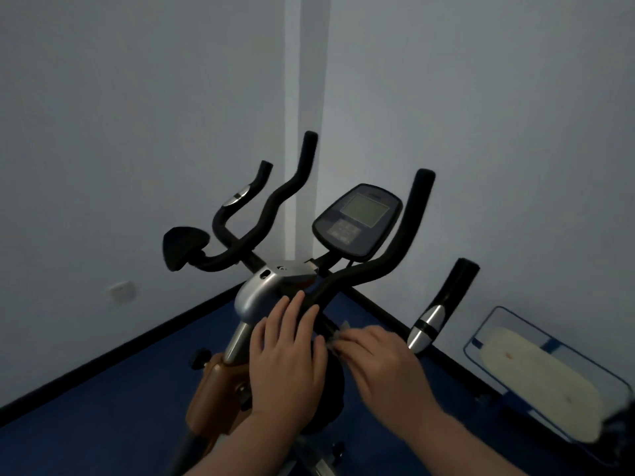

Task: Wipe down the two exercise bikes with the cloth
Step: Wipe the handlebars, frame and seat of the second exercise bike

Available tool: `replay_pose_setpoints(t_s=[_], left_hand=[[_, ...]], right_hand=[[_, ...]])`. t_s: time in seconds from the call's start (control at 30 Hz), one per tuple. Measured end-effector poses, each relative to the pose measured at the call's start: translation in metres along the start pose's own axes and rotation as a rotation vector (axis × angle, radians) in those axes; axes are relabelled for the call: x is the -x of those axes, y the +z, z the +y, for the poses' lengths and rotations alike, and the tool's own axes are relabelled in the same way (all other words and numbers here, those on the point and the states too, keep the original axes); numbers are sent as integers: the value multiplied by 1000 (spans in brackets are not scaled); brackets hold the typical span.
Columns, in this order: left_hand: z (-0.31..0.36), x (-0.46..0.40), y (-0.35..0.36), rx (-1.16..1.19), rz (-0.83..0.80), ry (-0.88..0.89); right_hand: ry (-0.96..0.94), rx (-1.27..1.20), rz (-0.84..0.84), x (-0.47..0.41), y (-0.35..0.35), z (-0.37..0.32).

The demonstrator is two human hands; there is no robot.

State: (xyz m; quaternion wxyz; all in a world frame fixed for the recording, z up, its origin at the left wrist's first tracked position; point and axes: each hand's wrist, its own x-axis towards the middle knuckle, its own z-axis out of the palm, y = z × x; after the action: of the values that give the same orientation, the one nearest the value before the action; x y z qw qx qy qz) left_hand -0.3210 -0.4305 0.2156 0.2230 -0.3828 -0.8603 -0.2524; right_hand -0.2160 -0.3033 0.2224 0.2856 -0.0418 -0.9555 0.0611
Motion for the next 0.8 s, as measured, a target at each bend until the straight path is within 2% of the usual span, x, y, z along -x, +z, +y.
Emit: replay_pose_setpoints(t_s=[0.1, 0.2, 0.37, 0.53, 0.63, 0.8], left_hand=[[2, -8, 0, -11, -71, 215], [8, -25, 1, 41, -117, 383], [14, -30, 0, 181, -144, 265], [14, -29, -1, 206, -110, 284], [17, -31, -7, 217, -126, 280], [17, -31, -7, 245, -120, 272]], right_hand=[[-59, 153, 106, 21, -12, 24], [41, 282, 201, 13, -28, 45], [416, 218, 318, 13, -9, 23], [509, 183, 371, 0, -17, 34], [700, 103, 504, -21, -40, 59], [801, -204, 841, 1, -12, 36]])
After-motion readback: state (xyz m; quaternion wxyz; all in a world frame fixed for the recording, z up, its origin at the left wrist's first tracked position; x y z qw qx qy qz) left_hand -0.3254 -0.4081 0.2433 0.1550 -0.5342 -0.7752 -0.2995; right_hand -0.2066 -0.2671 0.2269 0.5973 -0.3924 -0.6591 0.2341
